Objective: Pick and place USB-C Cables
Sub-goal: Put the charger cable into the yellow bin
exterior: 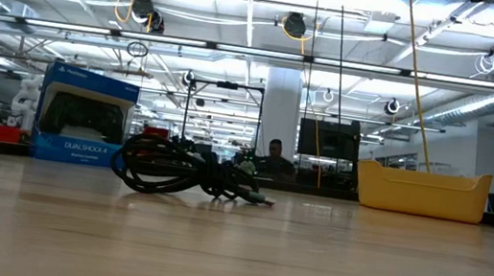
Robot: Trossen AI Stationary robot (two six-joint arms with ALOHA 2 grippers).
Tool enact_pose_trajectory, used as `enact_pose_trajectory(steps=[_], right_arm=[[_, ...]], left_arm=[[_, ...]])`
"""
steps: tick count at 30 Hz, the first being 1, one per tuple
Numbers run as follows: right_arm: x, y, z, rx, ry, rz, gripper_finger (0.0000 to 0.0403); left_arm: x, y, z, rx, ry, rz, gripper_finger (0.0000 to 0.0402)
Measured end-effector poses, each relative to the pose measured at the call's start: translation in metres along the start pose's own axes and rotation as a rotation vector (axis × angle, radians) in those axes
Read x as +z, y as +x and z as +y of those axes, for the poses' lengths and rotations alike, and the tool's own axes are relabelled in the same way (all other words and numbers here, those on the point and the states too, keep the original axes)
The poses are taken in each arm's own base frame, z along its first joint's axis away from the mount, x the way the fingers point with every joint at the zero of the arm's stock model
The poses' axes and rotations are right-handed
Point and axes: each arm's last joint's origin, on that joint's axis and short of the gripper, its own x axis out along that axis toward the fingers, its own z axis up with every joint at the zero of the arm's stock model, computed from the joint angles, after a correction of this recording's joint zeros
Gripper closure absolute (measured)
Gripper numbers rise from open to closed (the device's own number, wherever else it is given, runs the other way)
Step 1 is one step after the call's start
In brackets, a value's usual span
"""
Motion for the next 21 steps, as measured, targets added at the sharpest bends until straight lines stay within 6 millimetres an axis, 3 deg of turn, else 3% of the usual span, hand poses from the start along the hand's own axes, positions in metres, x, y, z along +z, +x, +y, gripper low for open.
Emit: enact_pose_trajectory(steps=[9,21], right_arm=[[0.0,0.0,0.0,0.002,0.002,0.0,0.0403],[0.0,0.0,0.0,0.006,0.014,0.0,0.0403]], left_arm=[[0.021,-0.001,0.004,-0.004,-0.033,0.029,0.0366],[0.065,0.017,0.011,-0.007,-0.061,0.401,0.0366]])
